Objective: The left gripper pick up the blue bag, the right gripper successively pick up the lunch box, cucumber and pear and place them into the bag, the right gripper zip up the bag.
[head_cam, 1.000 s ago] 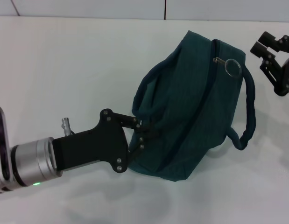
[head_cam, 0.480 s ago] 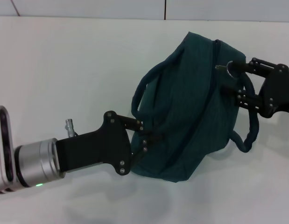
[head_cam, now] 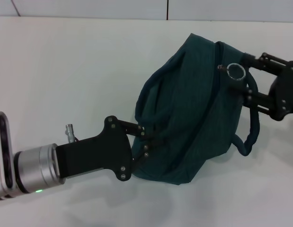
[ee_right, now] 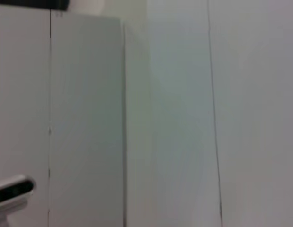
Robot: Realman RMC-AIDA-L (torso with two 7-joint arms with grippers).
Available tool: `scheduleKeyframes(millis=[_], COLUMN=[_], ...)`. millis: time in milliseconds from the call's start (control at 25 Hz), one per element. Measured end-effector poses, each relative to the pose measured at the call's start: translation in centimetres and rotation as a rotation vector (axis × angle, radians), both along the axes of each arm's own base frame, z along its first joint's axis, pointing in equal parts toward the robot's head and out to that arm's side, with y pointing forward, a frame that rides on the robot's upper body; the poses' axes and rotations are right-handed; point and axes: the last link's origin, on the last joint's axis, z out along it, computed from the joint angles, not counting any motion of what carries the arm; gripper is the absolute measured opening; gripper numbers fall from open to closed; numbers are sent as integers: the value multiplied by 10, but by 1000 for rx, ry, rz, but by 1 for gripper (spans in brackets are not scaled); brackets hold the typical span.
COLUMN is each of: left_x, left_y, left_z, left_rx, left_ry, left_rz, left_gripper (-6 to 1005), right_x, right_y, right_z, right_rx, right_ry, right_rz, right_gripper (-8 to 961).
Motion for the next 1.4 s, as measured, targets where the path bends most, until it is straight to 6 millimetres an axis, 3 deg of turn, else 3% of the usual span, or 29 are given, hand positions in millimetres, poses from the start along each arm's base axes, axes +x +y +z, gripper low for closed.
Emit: scheduleKeyframes(millis=[360,760,1400], left_x=[0,2,4], left_y=[0,-1,-1], left_z=[0,-2,-3], left_rx=[-1,-10,-9], left_ry=[0,1,-5], left_rz=[-1,-13,-13], left_gripper=[71,74,77], right_x=[10,4,4], right_y=[8,16,6], right_z=[0,-13,-18], right_rx=[47,-14,-95], right_ry=[-12,-73,-152], right_rz=[-88,-90,-25], right_gripper=[633,632,631])
